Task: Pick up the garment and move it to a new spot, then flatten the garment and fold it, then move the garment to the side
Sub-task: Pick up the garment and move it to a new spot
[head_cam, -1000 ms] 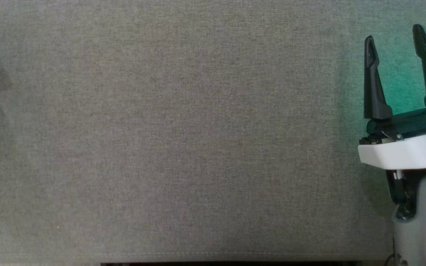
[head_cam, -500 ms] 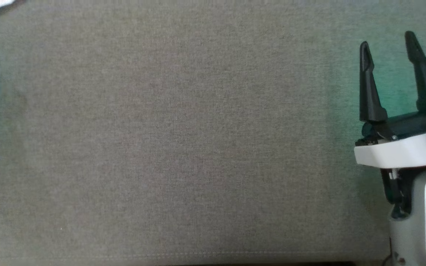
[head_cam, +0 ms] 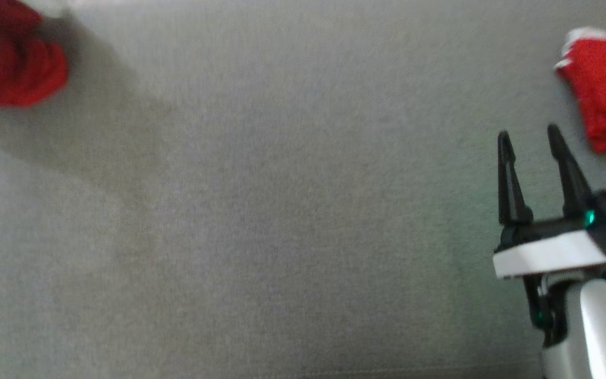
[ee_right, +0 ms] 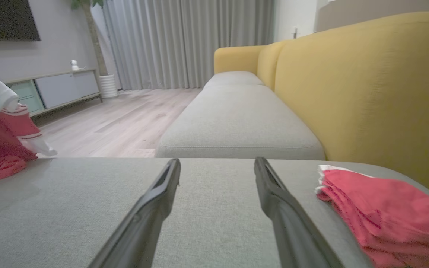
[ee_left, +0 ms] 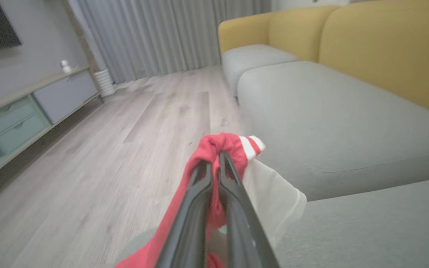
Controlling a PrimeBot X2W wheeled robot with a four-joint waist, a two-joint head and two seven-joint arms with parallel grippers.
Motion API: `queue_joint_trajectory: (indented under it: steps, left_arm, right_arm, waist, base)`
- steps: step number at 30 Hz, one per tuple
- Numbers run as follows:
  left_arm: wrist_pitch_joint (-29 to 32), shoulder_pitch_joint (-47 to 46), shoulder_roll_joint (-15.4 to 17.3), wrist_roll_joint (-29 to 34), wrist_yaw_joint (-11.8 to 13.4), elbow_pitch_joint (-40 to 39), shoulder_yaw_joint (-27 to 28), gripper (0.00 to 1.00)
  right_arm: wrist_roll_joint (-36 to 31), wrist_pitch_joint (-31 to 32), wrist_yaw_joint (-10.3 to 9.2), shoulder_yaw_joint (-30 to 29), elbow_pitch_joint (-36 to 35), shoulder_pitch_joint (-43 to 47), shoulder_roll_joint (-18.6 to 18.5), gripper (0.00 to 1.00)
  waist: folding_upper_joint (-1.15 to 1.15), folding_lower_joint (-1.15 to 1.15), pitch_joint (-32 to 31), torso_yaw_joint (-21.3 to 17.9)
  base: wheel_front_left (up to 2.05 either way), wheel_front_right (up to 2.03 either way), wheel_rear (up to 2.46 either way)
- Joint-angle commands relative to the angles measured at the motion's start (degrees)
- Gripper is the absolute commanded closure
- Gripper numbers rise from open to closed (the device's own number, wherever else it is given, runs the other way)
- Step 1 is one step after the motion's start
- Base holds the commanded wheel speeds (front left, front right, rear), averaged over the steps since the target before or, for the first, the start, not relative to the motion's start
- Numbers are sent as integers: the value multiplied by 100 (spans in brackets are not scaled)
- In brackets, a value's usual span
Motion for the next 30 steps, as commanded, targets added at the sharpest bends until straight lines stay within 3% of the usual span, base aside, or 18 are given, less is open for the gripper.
queue_joint_trajectory:
  steps: [1, 9, 14, 19, 24, 30]
  left_arm:
    - [23, -315, 229, 30, -26, -265, 95, 100]
    - [540, -465, -265, -288, -31, -1387, -442, 100]
    - [733, -571, -805, -630, -13, -1965, -455, 100]
    - [734, -411, -1085, -884, 141, -2236, -376, 100]
    - [666, 19, -1109, -1067, 359, -2342, -252, 100]
    - [341, 1235, -838, -1298, 713, -2183, 4, 100]
  right_arm:
    - [50, -66, -4, 106, -134, -14, -21, 0]
    - [220, -244, -4, -85, 173, 429, -21, 0]
    - [249, -304, -4, -141, 224, 543, -21, 0]
    - [346, -376, -4, -102, 269, 543, -21, 0]
    - [359, -400, -4, -93, 283, 508, -21, 0]
    - [404, -439, -4, 26, 296, 249, -21, 0]
  waist:
    - [0, 2, -775, -278]
    - [0, 2, -1547, -676]
    - [0, 2, -1580, -836]
    - [0, 2, -1425, -924]
    - [0, 2, -1163, -901]
    - [0, 2, -567, -882]
  base:
    - [0, 0, 0]
    - [0, 0, 0]
    - [0, 0, 0]
    - [0, 0, 0]
    - [0, 0, 0]
    - [0, 0, 0]
